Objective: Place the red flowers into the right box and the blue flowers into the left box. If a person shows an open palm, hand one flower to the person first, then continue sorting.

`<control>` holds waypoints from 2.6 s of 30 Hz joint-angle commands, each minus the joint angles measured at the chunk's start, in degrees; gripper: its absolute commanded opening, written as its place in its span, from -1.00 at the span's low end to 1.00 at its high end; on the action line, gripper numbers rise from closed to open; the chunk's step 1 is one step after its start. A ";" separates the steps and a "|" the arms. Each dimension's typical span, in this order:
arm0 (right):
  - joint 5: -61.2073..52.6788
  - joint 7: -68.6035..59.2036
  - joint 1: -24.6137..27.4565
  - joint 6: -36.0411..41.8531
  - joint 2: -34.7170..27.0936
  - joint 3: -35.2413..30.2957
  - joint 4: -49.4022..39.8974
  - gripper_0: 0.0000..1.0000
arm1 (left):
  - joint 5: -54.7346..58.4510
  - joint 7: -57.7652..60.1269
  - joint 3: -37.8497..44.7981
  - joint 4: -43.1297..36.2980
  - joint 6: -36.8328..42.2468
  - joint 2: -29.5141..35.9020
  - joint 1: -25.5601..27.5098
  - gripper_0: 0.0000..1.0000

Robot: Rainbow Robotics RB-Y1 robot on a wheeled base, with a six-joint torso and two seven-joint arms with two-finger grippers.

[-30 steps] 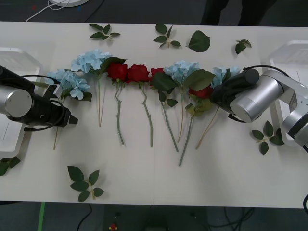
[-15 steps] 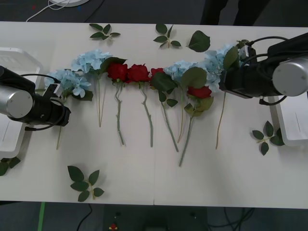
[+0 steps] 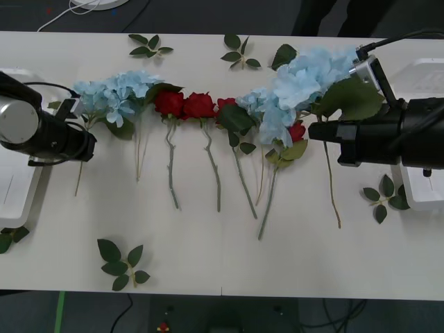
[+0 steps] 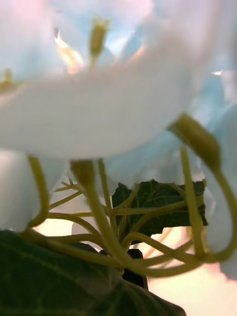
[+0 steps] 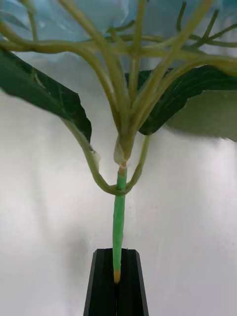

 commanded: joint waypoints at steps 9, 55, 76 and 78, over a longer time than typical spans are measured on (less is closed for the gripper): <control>-13.34 17.88 -0.57 -10.40 7.63 5.13 -1.55 -1.00 | -0.33 -16.14 35.86 6.79 33.67 8.96 -2.64 -1.00; -28.37 17.44 -15.77 -35.10 7.63 30.18 7.33 -1.00 | -10.79 -54.55 63.64 29.55 2.82 -3.87 22.23 1.00; -29.16 17.79 -15.86 -34.31 7.36 30.18 7.33 -1.00 | -9.39 -55.60 65.13 29.55 17.49 -3.35 9.92 1.00; -29.16 17.88 -15.86 -34.75 6.75 29.92 6.98 -1.00 | -9.39 -55.60 65.48 29.55 19.08 -3.35 8.61 1.00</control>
